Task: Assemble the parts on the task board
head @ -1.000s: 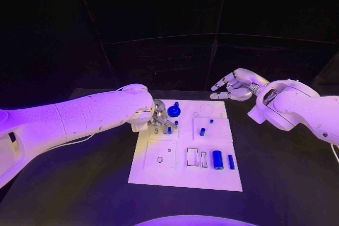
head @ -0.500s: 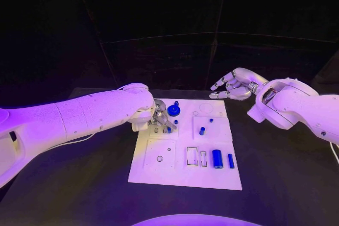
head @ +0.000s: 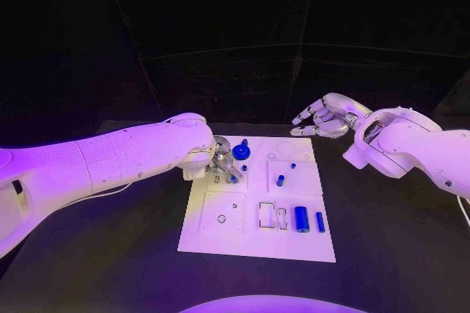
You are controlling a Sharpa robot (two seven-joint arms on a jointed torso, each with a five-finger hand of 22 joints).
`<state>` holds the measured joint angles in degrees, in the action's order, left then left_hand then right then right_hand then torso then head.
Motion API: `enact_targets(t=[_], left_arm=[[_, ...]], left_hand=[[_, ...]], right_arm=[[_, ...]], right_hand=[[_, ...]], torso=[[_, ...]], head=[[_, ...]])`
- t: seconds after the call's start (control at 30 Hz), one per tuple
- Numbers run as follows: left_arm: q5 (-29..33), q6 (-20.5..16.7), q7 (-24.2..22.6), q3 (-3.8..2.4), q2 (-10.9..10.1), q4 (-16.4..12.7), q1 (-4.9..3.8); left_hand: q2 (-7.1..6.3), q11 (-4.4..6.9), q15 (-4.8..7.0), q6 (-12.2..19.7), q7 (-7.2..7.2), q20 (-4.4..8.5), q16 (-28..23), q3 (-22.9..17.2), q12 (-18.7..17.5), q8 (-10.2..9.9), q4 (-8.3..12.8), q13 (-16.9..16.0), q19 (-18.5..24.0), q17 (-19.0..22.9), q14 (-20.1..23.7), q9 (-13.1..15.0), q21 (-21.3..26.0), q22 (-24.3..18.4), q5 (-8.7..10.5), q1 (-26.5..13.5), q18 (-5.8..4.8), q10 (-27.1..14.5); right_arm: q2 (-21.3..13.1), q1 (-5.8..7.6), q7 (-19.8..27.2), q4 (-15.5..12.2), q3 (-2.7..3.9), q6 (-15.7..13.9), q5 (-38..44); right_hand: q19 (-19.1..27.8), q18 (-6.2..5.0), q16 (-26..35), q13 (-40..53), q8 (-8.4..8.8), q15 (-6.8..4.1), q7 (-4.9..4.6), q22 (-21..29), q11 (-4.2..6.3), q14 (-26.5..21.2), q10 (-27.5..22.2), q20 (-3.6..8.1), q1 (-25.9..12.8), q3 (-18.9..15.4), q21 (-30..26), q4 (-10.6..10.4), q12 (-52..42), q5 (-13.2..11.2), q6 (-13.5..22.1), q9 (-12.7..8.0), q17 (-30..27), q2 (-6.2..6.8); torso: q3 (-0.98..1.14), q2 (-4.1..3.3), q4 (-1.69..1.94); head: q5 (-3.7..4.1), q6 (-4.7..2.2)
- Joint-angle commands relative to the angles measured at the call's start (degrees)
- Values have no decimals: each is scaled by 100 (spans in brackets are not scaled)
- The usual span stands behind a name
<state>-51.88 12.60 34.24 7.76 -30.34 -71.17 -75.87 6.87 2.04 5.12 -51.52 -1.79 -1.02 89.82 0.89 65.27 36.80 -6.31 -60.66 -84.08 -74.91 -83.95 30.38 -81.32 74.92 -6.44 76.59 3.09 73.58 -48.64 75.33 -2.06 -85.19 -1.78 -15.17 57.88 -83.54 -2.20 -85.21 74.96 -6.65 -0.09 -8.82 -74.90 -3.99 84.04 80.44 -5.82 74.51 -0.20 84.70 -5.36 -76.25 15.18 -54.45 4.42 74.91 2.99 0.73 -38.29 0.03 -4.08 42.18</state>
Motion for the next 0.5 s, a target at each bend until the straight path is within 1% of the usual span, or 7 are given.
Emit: enact_targets(t=[0.03, 0.07, 0.1, 0.13, 0.27, 0.4, 0.5], left_arm=[[-38, -8, -75, 9, -22, -34, 10], [-37, -33, -100, 9, -39, -52, 10], [-37, -54, -118, 9, -52, -66, 10], [-37, -85, -141, 9, -73, -87, 10], [-36, -245, -222, 8, -184, -198, 10], [-35, -490, -264, 7, -338, -346, 11], [-36, -633, -275, 6, -427, -436, 11]], left_hand=[[-87, 7, 42, 62, -31, 44, 18, -593, -60, -65, 216, 31, -63, -1509, -605, -34, 10, 62, -352, 193, -10, -37], [-273, -23, 18, 68, -92, 48, 18, -1127, -102, -86, 258, 60, -58, -1509, -605, -52, 17, 60, -478, 90, -5, -39], [-375, -8, 7, 61, -64, 27, 18, -1438, -99, -70, 286, 64, -56, -1509, -605, -43, 22, 57, -423, 16, -8, -17], [-630, -22, -6, 55, -135, 33, 18, -2190, -114, -32, 320, 80, -55, -1509, -605, -21, 28, 59, -367, -229, 4, 3], [-1038, -29, -24, 66, -77, 2, 18, -3397, -65, 126, 480, 58, -44, -1509, -605, 89, 58, 34, -379, -733, 7, 72], [-1203, -25, -3, 95, -67, -13, 18, -3955, -10, 259, 628, 20, -42, -1509, -605, 184, 77, 24, -349, -1062, 5, 126], [-1219, -28, 0, 101, -61, -12, 18, -4033, 6, 285, 659, 6, -45, -1509, -605, 203, 76, 30, -343, -1111, 4, 139]], right_arm=[[8, 13, 7, 1, 5, 43, 19], [9, 13, 7, 3, 5, 45, 19], [10, 13, 7, 4, 5, 46, 19], [12, 13, 8, 7, 5, 47, 19], [18, 13, 10, 20, 5, 53, 19], [23, 13, 11, 37, 5, 61, 19], [23, 13, 12, 47, 5, 67, 19]], right_hand=[[-2, -51, 25, 299, -24, -46, 12, -240, 23, 387, -2, 22, 13, -46, -34, -2, 29, 23, -24, 0, 670, -51], [-2, -51, 25, 299, -24, -46, 12, -240, 23, 387, -2, 22, 13, -46, -34, -2, 29, 23, -24, 0, 670, -51], [-2, -51, 25, 299, -24, -46, 12, -240, 23, 387, -2, 22, 13, -46, -34, -2, 29, 23, -24, 0, 670, -51], [-2, -51, 25, 299, -24, -46, 12, -240, 23, 387, -2, 22, 13, -46, -34, -2, 29, 23, -24, 0, 670, -51], [-2, -51, 25, 299, -24, -46, 12, -240, 23, 387, -2, 22, 13, -46, -34, -2, 29, 23, -24, 0, 670, -51], [-3, -51, 26, 296, -26, -47, 12, -241, 24, 387, -3, 23, 17, -48, -34, -1, 31, 33, -23, -1, 669, -55], [-3, -51, 26, 296, -26, -47, 12, -240, 24, 387, -4, 23, 17, -49, -35, -1, 31, 33, -23, -1, 669, -55]], torso=[[1, -4, -1], [1, -4, -1], [2, -3, 2], [3, -1, 4], [2, -1, 11], [5, 3, 12], [7, 2, 13]], head=[[4, 7], [3, 9], [4, 9], [1, 13], [4, 19], [-7, 20], [-13, 19]])
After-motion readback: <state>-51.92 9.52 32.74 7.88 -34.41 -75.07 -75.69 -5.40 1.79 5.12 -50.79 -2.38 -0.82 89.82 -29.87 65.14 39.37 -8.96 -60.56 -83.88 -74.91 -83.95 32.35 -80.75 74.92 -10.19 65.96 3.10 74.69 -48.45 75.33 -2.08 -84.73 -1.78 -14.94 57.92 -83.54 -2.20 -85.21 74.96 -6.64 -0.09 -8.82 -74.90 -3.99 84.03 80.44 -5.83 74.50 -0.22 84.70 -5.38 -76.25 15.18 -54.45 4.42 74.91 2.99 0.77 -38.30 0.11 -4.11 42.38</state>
